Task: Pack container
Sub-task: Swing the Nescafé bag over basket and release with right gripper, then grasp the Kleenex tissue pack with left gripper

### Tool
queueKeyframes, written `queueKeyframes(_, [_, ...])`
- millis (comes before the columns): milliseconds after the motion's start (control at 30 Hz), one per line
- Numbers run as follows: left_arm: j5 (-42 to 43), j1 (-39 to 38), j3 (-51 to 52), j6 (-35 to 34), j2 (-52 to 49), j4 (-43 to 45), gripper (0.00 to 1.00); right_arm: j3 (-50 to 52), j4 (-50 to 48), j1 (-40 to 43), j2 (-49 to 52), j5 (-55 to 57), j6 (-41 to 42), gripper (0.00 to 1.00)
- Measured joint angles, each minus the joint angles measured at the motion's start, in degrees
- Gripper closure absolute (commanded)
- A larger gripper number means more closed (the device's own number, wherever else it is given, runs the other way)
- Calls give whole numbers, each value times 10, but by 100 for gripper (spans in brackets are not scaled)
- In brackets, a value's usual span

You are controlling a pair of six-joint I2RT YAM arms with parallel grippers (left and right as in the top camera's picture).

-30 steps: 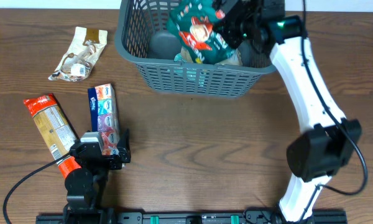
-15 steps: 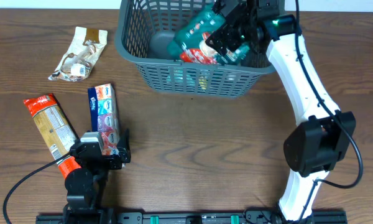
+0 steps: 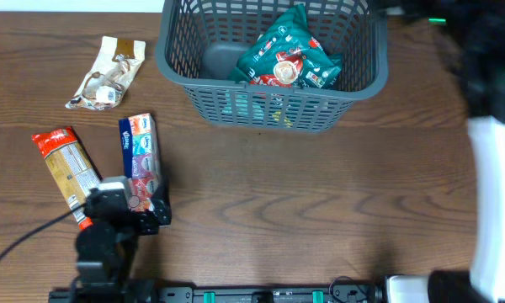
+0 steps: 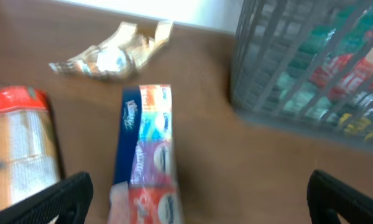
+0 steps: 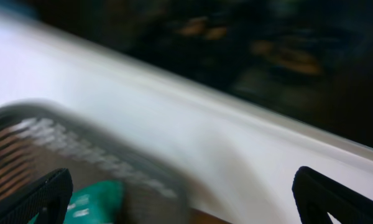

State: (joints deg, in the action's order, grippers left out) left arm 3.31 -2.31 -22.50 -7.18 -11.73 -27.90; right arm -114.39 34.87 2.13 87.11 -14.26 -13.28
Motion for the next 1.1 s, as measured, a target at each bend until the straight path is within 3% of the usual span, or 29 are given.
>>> queueKeyframes(133, [-22, -1, -205, -9, -118, -79, 1, -11, 96, 106, -51, 18, 54, 1])
queueKeyframes(233, [-44, -1, -368, -14, -232, -188, 1, -13, 207, 153, -49, 22, 75, 1])
queueKeyframes(467, [-64, -1, -617, -16, -493, -420, 2, 8, 360, 178, 74, 23, 94, 1])
queueKeyframes(600, [-66, -1, -639, -16, -592, -447, 1, 52, 355, 178, 134, 23, 99, 1])
queueKeyframes(833, [-68, 3, -638, -2, -688, -447, 1, 205, 231, 174, 194, 23, 104, 1])
queueKeyframes(1100, [-75, 46, -541, 16, -694, -325, 1, 315, 169, 156, 198, 23, 112, 1])
